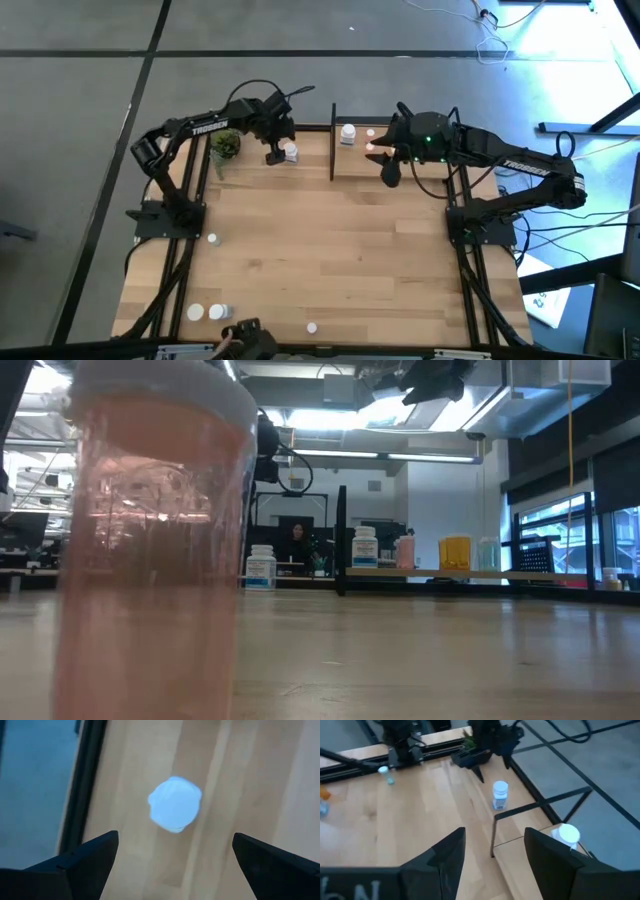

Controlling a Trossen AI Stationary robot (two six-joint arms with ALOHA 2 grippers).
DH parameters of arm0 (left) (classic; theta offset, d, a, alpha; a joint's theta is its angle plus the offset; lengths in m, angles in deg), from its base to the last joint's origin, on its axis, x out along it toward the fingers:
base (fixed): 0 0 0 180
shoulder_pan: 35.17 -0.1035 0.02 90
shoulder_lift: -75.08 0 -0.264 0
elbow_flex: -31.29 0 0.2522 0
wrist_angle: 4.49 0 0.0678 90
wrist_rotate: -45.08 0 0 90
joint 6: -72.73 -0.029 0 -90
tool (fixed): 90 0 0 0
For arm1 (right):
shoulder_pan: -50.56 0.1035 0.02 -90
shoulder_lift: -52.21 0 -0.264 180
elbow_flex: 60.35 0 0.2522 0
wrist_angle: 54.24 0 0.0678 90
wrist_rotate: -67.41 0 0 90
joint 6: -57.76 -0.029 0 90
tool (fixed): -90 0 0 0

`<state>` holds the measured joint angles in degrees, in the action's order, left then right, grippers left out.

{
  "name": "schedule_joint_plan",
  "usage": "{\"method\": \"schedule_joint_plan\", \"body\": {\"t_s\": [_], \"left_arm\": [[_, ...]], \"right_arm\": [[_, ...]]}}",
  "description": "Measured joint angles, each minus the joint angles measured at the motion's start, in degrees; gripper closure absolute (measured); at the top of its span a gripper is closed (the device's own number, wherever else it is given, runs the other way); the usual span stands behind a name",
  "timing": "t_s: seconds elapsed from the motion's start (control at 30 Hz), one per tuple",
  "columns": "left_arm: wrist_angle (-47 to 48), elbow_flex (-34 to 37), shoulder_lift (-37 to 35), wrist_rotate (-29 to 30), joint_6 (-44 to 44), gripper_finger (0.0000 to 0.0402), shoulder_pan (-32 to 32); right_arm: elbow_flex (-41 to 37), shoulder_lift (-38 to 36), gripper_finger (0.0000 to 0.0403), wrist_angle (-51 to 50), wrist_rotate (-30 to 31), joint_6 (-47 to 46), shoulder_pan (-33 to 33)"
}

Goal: Pick and place medicine bottles onto shelf by color
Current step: Put the top white pill bottle on the shelf aligned with the other white pill bottle

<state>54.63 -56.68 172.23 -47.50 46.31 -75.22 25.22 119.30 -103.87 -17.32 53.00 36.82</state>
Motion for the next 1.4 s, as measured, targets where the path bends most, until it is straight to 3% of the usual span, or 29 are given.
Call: {"method": "schedule_joint_plan", "body": {"t_s": [0.13,0.57,0.9,1.07,1.4], "left_arm": [[-0.1,0.0,0.0,3.3,-1.0,0.0014,1.5],[-5.7,0.0,0.0,8.3,-0.9,0.0023,6.2],[-6.1,0.0,0.0,7.9,1.0,0.0026,7.7],[-6.7,0.0,0.2,9.7,6.2,0.0031,9.1],[-7.8,0.0,0.2,11.6,4.8,0.0032,9.5]], "right_arm": [[0.0,0.0,0.0198,0.0,2.7,-1.3,0.0],[0.0,0.0,0.0198,0.0,2.7,-2.4,0.0],[0.0,0.0,0.0198,0.0,2.7,-2.7,0.0],[0.0,0.0,0.0198,0.0,2.7,-2.7,0.0],[0.0,0.0,0.0198,0.0,2.7,-4.1,0.0]]}}
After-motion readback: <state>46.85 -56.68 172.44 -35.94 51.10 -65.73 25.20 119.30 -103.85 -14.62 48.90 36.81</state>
